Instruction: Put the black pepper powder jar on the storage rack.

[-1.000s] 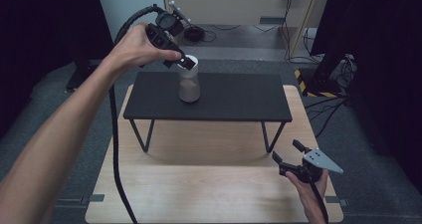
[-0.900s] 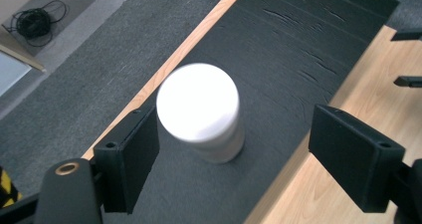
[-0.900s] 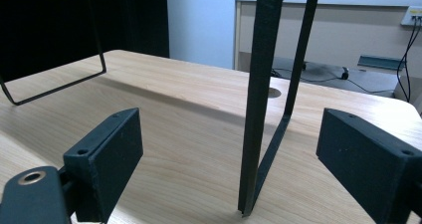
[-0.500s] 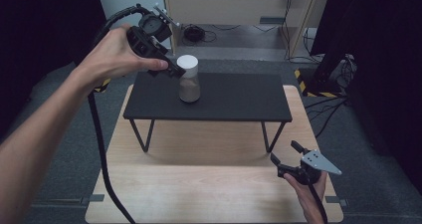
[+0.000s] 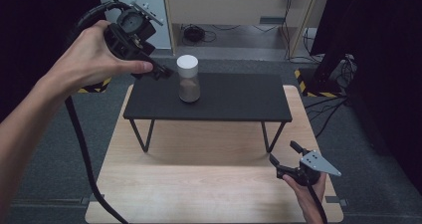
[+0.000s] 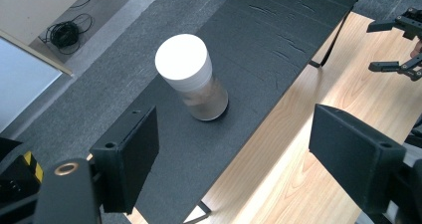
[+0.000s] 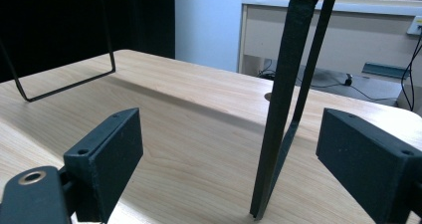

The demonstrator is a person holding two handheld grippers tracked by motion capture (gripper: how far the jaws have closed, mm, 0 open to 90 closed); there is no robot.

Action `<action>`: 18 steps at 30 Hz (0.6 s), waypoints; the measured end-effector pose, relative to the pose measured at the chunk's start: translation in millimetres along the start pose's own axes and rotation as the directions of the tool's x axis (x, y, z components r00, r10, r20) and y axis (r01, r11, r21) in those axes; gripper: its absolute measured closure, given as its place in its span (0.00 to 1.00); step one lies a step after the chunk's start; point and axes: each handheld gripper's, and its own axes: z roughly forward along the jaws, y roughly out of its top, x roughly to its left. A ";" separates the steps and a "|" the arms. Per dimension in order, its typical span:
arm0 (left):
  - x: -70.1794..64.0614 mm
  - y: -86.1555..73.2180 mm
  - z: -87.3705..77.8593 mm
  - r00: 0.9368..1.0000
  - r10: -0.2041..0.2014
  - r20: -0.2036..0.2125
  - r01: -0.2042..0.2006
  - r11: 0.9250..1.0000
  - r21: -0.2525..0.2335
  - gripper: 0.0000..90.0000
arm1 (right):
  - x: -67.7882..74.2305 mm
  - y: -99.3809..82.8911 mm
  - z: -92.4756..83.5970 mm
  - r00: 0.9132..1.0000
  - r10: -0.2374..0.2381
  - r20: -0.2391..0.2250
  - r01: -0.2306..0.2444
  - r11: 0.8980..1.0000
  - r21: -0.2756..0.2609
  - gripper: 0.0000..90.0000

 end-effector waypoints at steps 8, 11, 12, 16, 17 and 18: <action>2.0 -1.7 1.5 1.000 -0.005 0.008 0.005 1.000 -0.004 0.21 | 1.9 1.0 -0.5 1.000 -0.005 -0.003 0.005 1.000 0.002 0.13; 3.0 -2.2 2.5 1.000 -0.005 0.012 0.005 1.000 -0.003 0.21 | 1.9 1.1 -0.1 1.000 -0.006 -0.005 0.006 1.000 0.004 0.13; 3.6 -2.4 2.6 1.000 -0.006 0.012 0.006 1.000 -0.003 0.21 | 2.0 0.8 0.0 1.000 -0.004 -0.006 0.004 1.000 0.003 0.13; 4.3 -2.7 2.7 1.000 -0.012 0.008 0.012 1.000 -0.003 0.21 | 2.4 0.5 -0.2 1.000 0.001 -0.006 -0.001 1.000 0.004 0.13; 4.0 -2.6 2.4 1.000 -0.009 0.004 0.009 1.000 -0.004 0.21 | 2.5 1.0 0.0 1.000 -0.004 -0.008 0.004 1.000 0.003 0.13; 4.0 -2.6 2.4 1.000 -0.009 0.004 0.009 1.000 -0.004 0.21 | 2.5 1.0 0.0 1.000 -0.004 -0.008 0.004 1.000 0.003 0.13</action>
